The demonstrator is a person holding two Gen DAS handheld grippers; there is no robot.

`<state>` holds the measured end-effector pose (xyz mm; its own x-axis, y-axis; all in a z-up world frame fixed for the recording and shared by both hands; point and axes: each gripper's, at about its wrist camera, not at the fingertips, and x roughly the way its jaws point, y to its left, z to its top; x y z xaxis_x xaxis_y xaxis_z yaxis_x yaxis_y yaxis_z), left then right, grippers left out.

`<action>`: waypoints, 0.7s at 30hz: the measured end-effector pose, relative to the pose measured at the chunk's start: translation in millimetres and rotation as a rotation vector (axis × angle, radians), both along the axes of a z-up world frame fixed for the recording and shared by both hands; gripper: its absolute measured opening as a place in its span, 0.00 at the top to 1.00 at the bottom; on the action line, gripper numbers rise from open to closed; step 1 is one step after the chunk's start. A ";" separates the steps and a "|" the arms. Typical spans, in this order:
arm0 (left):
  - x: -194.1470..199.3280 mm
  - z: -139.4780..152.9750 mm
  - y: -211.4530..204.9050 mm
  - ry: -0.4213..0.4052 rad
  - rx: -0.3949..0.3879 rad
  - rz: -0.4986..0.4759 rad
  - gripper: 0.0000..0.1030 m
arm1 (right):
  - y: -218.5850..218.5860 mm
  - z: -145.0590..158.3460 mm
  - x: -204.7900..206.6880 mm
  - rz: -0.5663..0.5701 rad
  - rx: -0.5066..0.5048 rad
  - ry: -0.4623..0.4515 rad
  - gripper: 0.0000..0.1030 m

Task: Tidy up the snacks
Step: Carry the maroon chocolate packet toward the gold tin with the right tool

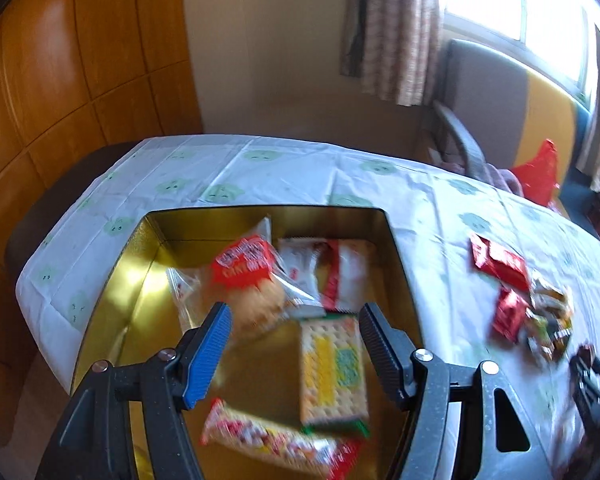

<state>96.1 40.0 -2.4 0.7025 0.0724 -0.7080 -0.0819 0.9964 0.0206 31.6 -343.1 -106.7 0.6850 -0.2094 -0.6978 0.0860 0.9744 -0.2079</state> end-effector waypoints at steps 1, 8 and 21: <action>-5.8 0.1 -3.3 -0.003 0.004 -0.010 0.34 | -0.6 0.7 -1.0 -0.007 0.006 0.000 0.66; -30.6 -6.5 -13.7 -0.014 0.060 -0.024 0.34 | -5.5 7.8 -16.8 -0.043 0.068 0.006 0.67; -53.8 -10.7 -0.3 -0.033 0.043 0.016 0.34 | 38.7 46.9 -38.1 0.087 0.178 -0.032 0.66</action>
